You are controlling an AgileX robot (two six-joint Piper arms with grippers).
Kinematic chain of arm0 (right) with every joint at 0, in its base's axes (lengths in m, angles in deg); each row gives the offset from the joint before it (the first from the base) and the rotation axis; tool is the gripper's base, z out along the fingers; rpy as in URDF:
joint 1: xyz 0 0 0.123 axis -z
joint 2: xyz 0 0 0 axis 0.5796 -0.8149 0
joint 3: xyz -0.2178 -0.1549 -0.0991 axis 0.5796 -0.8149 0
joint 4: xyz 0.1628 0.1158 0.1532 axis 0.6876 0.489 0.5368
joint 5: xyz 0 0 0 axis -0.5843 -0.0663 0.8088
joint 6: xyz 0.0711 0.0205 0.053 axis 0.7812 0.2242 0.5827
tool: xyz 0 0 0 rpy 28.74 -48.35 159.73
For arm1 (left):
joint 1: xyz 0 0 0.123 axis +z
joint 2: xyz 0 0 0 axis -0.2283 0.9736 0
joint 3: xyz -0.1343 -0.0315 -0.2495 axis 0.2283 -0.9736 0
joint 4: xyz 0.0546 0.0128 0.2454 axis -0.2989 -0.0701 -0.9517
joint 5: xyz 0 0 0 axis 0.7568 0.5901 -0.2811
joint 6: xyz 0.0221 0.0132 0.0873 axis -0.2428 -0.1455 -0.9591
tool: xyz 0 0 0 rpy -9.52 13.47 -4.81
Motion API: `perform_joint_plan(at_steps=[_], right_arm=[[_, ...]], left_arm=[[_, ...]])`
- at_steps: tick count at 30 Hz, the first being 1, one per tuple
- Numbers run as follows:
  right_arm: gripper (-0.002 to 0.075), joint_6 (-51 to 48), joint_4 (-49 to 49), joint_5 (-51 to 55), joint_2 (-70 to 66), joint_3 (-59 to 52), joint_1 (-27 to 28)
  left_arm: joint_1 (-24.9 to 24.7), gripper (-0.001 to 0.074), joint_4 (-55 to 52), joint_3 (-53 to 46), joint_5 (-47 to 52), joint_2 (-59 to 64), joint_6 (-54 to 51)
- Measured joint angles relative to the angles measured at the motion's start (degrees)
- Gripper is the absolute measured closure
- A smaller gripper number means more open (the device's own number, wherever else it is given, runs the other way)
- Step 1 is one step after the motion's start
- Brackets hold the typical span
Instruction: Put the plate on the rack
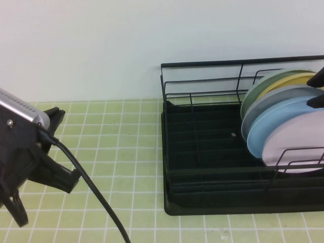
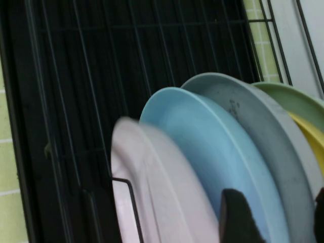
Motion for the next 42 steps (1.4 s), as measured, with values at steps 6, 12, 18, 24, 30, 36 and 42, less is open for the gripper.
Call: perform_joint_plan(at_steps=[6, 12, 18, 24, 30, 36, 42], right_arm=[[0.0391, 2.51, -0.11, 0.0, 0.0, 0.0, 0.0], [0.0393, 2.88, 5.76, 0.0, 0.87, -0.1, 0.0], [0.0481, 2.7, 24.33, -4.84, 9.93, -0.1, 0.0], [0.0662, 2.7, 37.34, -15.83, 22.71, -0.1, 0.0], [0.072, 8.99, 40.79, -20.74, 33.4, -0.25, 0.0], [0.0726, 18.28, 35.69, -20.64, 45.6, -10.51, 0.0], [0.0727, 19.3, 34.94, -20.74, 57.88, -27.77, 0.0]], left_arm=[[0.0, 0.0735, 0.0, 0.0, 0.11, 0.0, 0.0], [0.0, 0.0735, 0.0, 0.0, 0.36, 0.0, 0.0], [0.0, 0.0735, 0.0, 0.0, 1.86, 0.0, 0.0], [0.0, 0.0735, -0.05, 0.0, 4.08, -3.43, -1.28], [0.0, 0.0735, 0.05, -0.08, 1.18, -11.89, 0.6], [0.0, 0.0735, 0.05, -2.79, 6.93, -21.55, 0.82], [0.0, 0.0735, 0.05, -9.28, 10.46, -26.56, 0.82]])
